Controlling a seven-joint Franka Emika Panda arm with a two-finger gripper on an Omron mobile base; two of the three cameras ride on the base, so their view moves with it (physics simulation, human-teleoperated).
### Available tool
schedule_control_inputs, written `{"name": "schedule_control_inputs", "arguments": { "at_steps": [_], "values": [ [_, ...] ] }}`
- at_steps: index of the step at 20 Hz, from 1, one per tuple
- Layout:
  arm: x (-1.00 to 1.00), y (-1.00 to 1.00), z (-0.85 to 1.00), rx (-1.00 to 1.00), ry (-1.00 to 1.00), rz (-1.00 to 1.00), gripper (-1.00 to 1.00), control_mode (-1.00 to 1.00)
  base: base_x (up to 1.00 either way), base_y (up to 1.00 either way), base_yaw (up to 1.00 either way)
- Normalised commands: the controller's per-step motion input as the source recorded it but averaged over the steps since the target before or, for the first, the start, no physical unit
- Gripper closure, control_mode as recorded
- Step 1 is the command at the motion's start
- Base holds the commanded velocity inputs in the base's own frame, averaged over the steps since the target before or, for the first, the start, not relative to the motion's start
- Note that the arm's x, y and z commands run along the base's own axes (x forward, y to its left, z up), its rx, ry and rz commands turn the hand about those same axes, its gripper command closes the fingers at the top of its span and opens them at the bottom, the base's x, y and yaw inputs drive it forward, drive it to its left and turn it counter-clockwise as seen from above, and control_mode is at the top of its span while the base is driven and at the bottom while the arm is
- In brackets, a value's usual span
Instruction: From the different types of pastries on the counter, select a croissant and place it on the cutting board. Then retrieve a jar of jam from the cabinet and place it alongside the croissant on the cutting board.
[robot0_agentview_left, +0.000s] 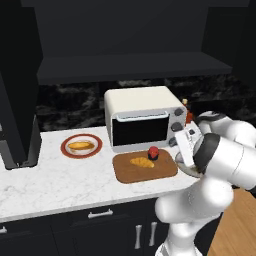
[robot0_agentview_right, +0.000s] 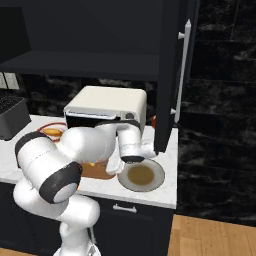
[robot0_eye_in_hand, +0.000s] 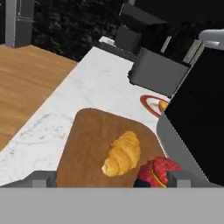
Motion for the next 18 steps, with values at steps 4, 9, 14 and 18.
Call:
{"name": "schedule_control_inputs", "arguments": {
  "at_steps": [4,9,14,18],
  "values": [
    [-0.79,0.27,0.37,-0.23,-0.19,-0.09,-1.0,-1.0,0.0,0.0,0.0],
    [-0.61,0.57,0.38,-0.21,-0.12,-0.29,-1.0,-1.0,0.0,0.0,0.0],
    [-0.46,0.58,0.39,-0.17,-0.07,-0.42,-1.0,-1.0,0.0,0.0,0.0],
    [-0.56,0.32,0.4,-0.04,0.0,-0.51,-1.0,-1.0,0.0,0.0,0.0]
  ]
}}
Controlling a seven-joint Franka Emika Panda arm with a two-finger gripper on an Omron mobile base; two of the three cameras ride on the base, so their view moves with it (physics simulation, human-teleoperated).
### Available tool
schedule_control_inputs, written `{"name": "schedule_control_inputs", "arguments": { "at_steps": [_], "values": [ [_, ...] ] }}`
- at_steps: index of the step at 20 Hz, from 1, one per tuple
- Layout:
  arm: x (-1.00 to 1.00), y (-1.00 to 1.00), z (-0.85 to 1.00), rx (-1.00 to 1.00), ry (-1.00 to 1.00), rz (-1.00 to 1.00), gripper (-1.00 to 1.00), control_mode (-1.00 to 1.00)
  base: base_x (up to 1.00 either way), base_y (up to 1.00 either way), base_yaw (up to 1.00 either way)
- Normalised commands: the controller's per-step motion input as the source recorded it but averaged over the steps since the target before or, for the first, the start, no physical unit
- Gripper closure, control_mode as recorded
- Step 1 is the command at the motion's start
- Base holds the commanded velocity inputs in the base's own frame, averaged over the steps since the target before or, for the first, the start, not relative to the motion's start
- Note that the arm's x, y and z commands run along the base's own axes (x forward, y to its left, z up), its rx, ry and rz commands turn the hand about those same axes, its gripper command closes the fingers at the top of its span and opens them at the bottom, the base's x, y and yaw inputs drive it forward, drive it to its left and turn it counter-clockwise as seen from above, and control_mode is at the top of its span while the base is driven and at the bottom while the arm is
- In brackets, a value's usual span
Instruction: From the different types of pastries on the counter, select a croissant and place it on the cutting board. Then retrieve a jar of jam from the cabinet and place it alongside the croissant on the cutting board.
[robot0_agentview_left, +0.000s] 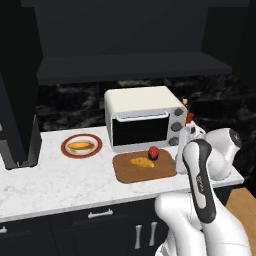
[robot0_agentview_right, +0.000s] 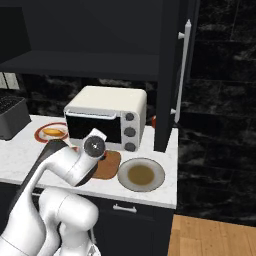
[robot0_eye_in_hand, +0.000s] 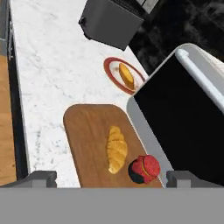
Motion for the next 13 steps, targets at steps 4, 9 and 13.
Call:
{"name": "schedule_control_inputs", "arguments": {
  "at_steps": [4,9,13],
  "values": [
    [-0.74,0.12,0.56,0.0,0.05,-0.51,-1.0,-1.0,0.0,0.0,0.0],
    [-0.61,0.17,0.66,0.0,0.16,-0.38,-1.0,-1.0,0.0,0.0,0.0],
    [-0.73,0.08,0.63,0.0,0.14,-0.35,-1.0,-1.0,0.0,0.0,0.0]
  ]
}}
